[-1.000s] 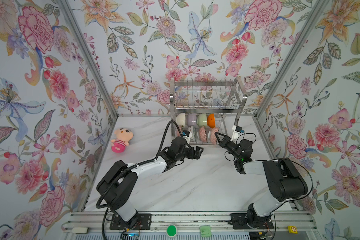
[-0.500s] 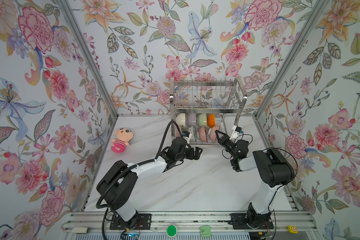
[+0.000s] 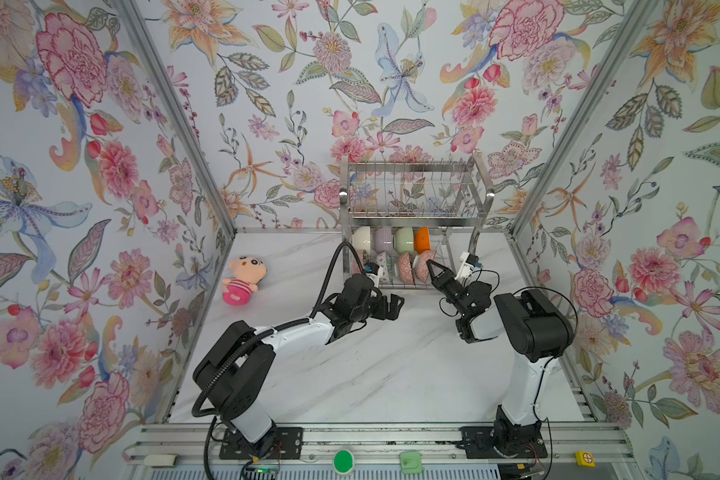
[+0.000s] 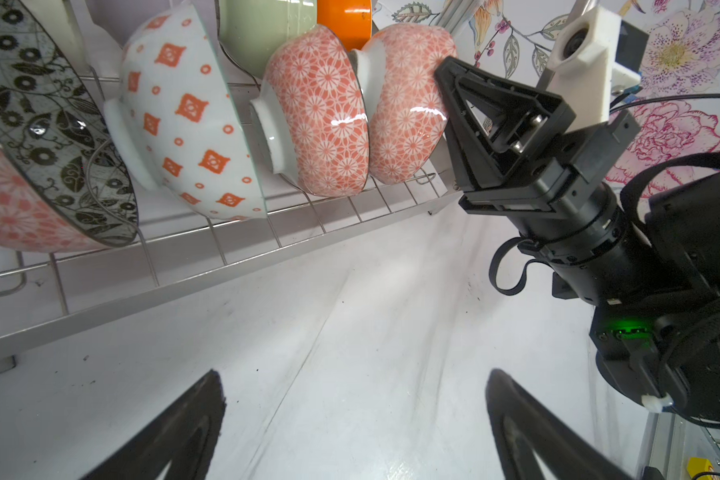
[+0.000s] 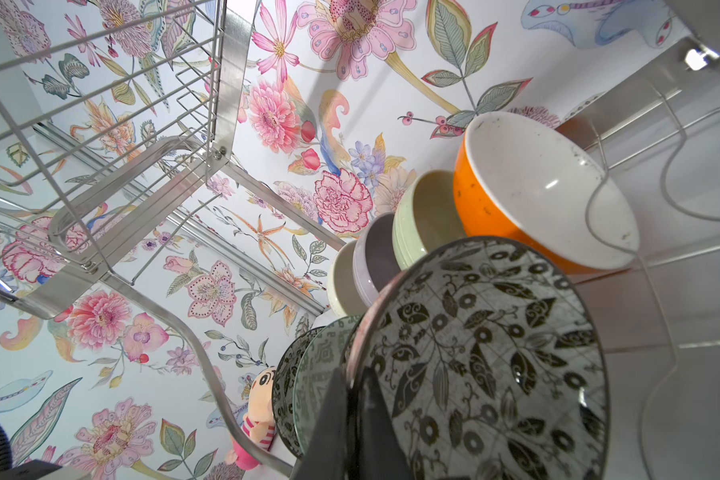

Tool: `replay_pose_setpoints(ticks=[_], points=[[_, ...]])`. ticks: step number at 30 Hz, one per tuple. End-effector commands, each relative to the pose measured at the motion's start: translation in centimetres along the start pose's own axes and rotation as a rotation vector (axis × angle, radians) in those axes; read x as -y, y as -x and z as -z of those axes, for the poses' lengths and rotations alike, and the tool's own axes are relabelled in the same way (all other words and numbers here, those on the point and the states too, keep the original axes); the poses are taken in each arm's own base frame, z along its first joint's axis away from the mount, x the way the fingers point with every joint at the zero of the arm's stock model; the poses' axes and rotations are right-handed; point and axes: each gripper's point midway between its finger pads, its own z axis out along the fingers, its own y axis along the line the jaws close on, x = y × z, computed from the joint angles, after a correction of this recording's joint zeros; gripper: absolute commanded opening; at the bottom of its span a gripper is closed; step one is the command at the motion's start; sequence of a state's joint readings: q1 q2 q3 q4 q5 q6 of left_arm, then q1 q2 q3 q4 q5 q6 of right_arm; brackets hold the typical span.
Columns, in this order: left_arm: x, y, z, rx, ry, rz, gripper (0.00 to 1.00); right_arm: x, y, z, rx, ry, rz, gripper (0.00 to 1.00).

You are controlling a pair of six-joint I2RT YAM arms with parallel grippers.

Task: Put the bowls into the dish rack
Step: 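Lower the leaf-patterned bowl upright into the rack beside the other leaf-patterned bowl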

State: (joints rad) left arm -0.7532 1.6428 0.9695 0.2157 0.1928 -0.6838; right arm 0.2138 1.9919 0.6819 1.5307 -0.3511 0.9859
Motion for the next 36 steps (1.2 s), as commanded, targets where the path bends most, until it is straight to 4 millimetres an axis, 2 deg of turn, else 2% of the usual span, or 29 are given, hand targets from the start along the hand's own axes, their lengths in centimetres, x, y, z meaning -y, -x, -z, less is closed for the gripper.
replay_pose_setpoints(ticks=[1, 16, 26, 36], points=[[1.0, 1.5, 0.5, 0.036, 0.002, -0.034, 0.99, 0.4, 1.4, -0.3, 0.051, -0.008, -0.028, 0.0], [1.4, 2.1, 0.6, 0.044, 0.004, -0.047, 0.99, 3.5, 0.7, 0.2, 0.018, -0.146, -0.056, 0.01], [1.7, 2.0, 0.5, 0.042, -0.009, -0.04, 0.99, 4.3, -0.1, 0.0, -0.038, -0.26, 0.0, 0.11], [1.8, 2.0, 0.9, 0.043, -0.008, -0.038, 1.0, 5.1, -0.7, -0.1, -0.06, -0.283, -0.014, 0.16]])
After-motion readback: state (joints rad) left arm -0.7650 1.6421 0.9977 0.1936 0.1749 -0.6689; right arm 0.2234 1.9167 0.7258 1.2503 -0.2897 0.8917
